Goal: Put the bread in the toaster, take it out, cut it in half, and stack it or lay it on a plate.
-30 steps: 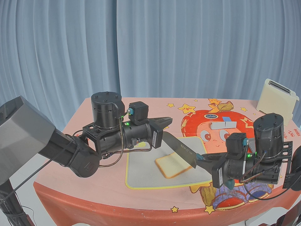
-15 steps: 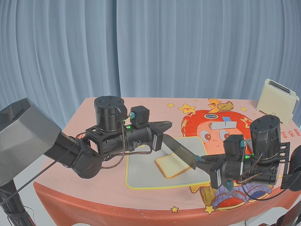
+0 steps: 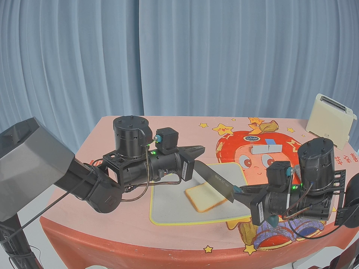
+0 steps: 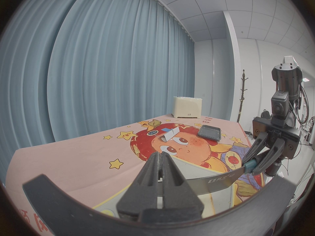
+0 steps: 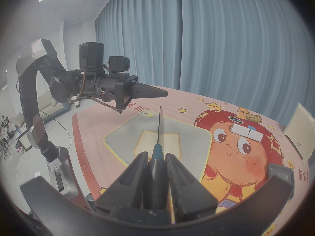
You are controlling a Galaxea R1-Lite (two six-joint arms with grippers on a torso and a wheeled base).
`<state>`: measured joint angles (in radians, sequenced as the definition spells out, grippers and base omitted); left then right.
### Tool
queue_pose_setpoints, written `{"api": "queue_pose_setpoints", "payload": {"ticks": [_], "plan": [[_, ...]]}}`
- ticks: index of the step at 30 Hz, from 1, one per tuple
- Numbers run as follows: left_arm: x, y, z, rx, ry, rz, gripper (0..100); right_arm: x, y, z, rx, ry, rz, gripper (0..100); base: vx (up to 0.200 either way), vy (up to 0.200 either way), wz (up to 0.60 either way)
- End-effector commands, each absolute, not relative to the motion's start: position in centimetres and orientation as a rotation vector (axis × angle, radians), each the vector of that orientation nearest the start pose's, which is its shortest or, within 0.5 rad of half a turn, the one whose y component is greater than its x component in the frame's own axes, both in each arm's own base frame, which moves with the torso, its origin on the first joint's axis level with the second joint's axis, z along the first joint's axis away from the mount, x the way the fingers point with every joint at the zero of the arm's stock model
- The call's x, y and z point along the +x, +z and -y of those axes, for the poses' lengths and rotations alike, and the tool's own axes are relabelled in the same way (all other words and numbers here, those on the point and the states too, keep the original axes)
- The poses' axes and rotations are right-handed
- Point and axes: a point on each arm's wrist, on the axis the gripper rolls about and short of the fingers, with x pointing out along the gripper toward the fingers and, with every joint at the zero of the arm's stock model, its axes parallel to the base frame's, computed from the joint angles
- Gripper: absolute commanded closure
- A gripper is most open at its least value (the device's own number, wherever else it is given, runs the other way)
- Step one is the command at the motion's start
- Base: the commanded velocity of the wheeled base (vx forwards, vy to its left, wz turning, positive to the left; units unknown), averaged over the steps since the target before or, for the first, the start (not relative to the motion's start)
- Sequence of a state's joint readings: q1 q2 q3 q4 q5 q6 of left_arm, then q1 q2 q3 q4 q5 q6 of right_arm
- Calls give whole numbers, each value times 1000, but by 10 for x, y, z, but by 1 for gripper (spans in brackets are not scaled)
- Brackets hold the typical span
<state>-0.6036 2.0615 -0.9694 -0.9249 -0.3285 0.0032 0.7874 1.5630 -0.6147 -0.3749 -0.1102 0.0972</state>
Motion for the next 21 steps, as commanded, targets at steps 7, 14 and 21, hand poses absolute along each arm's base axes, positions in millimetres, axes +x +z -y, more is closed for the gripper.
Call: {"api": "queue_pose_setpoints", "payload": {"ticks": [7, 14, 21], "plan": [[322, 123, 224, 26, -918, -177, 100, 177, 143, -174, -171, 631, -569, 100, 0, 0, 0], [321, 122, 224, 22, -960, -179, 100, 177, 143, -174, -171, 635, -568, 100, 0, 0, 0], [326, 120, 218, 20, -953, -186, 100, 178, 142, -173, -171, 632, -568, 100, 0, 0, 0]]}}
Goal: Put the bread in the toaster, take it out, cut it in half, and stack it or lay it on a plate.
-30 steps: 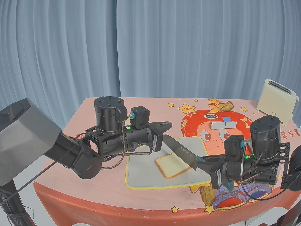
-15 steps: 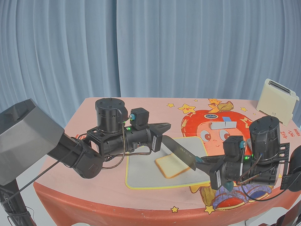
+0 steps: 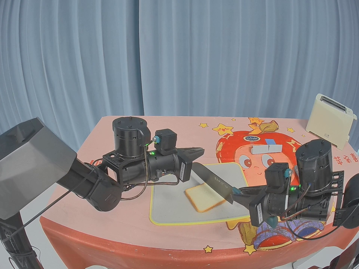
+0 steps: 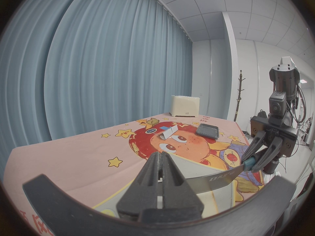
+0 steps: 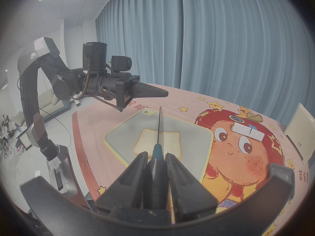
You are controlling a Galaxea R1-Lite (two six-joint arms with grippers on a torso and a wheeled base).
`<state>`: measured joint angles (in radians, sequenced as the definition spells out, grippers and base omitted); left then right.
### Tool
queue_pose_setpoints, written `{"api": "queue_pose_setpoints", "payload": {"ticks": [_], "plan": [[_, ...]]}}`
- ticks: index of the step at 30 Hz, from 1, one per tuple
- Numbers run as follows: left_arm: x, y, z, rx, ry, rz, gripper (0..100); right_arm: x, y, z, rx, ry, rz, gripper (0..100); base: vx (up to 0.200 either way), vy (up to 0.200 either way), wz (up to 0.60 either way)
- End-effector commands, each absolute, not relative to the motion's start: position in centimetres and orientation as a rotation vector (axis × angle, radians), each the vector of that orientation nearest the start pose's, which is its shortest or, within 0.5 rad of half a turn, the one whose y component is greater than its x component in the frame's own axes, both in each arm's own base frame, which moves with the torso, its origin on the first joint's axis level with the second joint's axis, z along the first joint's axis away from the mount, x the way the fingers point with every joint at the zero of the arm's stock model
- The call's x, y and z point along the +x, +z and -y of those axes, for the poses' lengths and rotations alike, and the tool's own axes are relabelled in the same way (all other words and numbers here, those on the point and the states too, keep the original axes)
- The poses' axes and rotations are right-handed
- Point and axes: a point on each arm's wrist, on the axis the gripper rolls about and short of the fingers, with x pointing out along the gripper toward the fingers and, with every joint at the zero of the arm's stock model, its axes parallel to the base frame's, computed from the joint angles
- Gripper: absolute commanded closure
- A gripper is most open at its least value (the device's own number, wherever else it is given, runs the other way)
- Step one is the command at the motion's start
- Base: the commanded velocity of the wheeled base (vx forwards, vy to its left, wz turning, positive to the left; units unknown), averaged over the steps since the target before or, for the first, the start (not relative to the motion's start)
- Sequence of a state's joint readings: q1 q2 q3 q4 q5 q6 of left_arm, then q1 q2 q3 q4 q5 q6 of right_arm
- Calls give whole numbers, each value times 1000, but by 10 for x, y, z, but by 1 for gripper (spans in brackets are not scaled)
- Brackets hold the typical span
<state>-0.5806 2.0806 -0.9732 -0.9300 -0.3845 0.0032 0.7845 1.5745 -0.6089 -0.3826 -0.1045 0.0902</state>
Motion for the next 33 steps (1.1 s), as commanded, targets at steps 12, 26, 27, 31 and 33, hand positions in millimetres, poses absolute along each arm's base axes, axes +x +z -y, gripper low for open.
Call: {"api": "queue_pose_setpoints", "payload": {"ticks": [12, 26, 27, 31, 33], "plan": [[328, 119, 222, 19, -963, -180, 100, 178, 139, -177, -180, 639, -578, 100, 0, 0, 0], [325, 113, 222, 26, -962, -205, 100, 178, 135, -180, -189, 646, -590, 100, 0, 0, 0], [324, 113, 224, 26, -965, -203, 100, 179, 135, -180, -189, 646, -589, 100, 0, 0, 0], [324, 115, 225, 26, -965, -195, 100, 178, 138, -180, -183, 648, -579, 100, 0, 0, 0], [323, 116, 226, 24, -967, -191, 100, 178, 140, -180, -181, 650, -572, 100, 0, 0, 0]]}}
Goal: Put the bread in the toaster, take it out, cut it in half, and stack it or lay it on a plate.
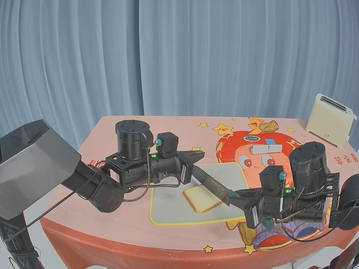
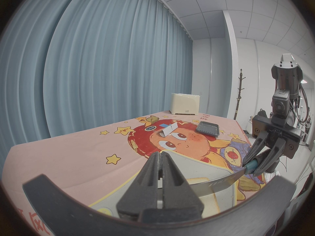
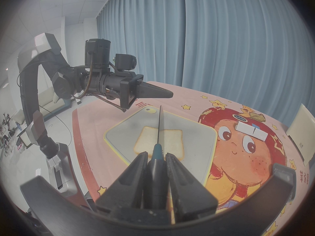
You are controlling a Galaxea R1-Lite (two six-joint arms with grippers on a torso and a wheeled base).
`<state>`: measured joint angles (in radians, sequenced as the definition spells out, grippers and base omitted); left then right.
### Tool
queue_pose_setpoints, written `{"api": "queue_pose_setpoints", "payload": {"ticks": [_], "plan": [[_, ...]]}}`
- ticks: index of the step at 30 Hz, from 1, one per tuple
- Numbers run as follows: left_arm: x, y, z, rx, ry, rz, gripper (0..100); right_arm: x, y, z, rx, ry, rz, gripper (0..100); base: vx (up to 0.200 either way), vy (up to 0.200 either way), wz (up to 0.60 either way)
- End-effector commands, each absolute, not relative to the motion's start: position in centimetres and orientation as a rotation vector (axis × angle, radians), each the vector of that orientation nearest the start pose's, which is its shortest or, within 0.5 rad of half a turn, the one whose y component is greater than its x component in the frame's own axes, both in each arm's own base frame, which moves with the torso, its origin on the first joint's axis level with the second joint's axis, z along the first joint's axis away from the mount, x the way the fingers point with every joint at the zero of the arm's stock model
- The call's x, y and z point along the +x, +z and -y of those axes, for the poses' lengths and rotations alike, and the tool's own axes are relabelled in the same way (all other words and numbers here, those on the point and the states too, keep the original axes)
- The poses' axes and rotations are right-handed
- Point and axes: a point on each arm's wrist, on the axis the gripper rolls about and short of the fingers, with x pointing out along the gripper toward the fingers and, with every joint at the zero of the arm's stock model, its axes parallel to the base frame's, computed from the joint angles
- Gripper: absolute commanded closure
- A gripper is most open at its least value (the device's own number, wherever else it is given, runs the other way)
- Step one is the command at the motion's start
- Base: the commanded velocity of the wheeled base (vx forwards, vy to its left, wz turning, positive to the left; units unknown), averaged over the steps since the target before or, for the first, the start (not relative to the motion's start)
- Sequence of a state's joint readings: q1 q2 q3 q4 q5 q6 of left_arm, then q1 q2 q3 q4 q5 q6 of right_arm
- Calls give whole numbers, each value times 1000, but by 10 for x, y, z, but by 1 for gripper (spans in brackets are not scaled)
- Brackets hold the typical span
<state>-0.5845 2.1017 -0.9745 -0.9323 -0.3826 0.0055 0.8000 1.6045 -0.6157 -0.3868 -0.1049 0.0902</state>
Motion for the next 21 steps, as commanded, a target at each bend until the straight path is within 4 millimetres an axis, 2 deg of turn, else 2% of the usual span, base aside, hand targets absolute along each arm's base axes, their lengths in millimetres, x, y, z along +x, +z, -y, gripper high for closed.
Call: {"api": "queue_pose_setpoints", "payload": {"ticks": [1, 21], "plan": [[323, 117, 225, 24, -967, -190, 100, 178, 140, -180, -179, 649, -572, 100, 0, 0, 0], [323, 123, 224, 15, -965, -133, 100, 173, 143, -180, -178, 659, -556, 100, 0, 0, 0]]}}
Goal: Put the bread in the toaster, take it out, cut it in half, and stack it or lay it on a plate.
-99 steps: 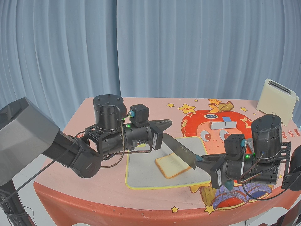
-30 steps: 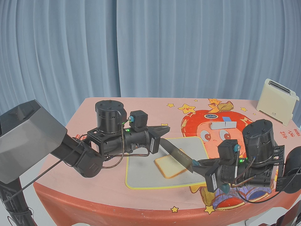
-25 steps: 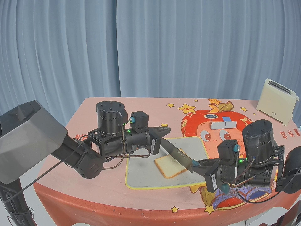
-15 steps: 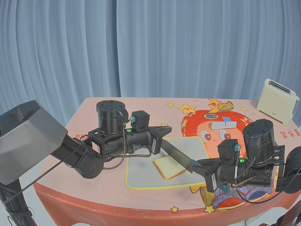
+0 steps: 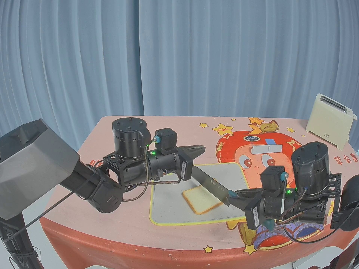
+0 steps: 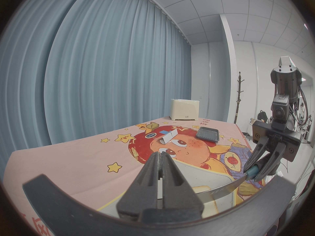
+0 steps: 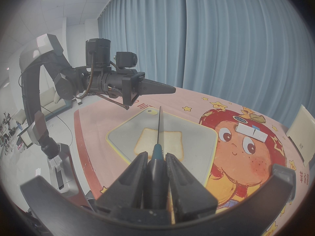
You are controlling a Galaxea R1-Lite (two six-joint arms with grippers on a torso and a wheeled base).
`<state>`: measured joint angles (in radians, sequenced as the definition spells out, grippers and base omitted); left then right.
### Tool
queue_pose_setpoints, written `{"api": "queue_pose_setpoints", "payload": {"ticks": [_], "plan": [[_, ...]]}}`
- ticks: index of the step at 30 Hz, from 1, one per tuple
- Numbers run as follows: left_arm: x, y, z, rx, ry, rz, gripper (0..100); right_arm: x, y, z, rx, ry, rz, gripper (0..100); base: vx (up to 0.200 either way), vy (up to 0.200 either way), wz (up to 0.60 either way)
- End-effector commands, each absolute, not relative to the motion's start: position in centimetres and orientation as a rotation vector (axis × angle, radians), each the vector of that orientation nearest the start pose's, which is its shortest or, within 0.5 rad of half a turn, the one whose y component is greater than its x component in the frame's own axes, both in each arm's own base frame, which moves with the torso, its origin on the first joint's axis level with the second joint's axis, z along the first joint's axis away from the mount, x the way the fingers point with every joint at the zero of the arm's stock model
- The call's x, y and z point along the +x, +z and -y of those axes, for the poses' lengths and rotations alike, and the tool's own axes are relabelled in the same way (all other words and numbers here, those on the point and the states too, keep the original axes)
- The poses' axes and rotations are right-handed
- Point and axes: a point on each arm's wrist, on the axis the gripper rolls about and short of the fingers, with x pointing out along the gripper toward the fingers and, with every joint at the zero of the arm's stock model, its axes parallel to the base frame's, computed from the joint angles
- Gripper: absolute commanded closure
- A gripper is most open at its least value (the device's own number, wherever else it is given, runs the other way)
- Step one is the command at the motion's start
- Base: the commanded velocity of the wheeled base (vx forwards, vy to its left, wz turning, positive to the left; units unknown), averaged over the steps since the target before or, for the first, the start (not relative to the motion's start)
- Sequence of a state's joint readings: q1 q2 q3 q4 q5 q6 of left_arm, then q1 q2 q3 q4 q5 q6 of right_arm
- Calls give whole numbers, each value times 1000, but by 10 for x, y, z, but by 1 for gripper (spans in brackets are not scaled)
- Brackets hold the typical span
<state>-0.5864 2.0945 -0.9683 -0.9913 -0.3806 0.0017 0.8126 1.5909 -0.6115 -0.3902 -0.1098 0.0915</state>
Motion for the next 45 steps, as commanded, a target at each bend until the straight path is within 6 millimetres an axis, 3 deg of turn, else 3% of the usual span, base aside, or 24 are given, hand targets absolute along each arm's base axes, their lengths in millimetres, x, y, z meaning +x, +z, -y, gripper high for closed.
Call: {"api": "queue_pose_setpoints", "payload": {"ticks": [1, 45], "plan": [[322, 124, 225, 15, -967, -131, 100, 173, 143, -180, -177, 659, -555, 100, 0, 0, 0], [315, 105, 223, 26, -971, -201, 100, 167, 134, -180, -201, 666, -589, 100, 0, 0, 0]]}}
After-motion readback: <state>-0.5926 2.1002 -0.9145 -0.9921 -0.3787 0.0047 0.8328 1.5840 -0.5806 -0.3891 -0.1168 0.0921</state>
